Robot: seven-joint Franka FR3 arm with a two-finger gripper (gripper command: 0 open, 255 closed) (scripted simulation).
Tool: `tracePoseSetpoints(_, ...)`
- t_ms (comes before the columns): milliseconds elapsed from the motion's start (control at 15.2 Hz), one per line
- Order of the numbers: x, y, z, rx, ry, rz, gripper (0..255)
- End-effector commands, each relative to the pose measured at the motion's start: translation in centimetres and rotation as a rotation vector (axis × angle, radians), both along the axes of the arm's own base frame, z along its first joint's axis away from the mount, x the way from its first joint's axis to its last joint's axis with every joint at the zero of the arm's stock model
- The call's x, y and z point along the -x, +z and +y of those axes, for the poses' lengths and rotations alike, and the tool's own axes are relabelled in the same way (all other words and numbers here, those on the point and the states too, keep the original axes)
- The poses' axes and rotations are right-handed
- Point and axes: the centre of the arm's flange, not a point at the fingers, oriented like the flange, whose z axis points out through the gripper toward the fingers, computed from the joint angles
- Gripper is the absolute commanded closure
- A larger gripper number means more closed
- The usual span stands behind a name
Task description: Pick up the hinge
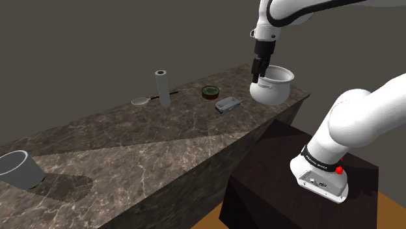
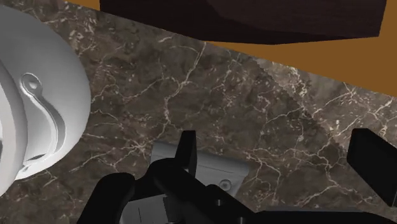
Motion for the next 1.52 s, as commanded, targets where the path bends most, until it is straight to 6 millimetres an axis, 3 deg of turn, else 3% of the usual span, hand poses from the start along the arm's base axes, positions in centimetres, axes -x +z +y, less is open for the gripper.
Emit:
tracePoseSetpoints(0, -0.9, -2.0, -1.1, -0.002, 0.064, 0.009, 0)
tracePoseSetpoints(528, -5.5, -10.9, -5.2, -0.011, 0.304, 0.051, 0)
tracePoseSetpoints(1056, -10.6, -20.0, -8.0, -0.019, 0.544, 0.093, 0)
tracePoseSetpoints(1452, -11.0, -23.4, -8.1, -0.020, 0.563, 0.096, 0)
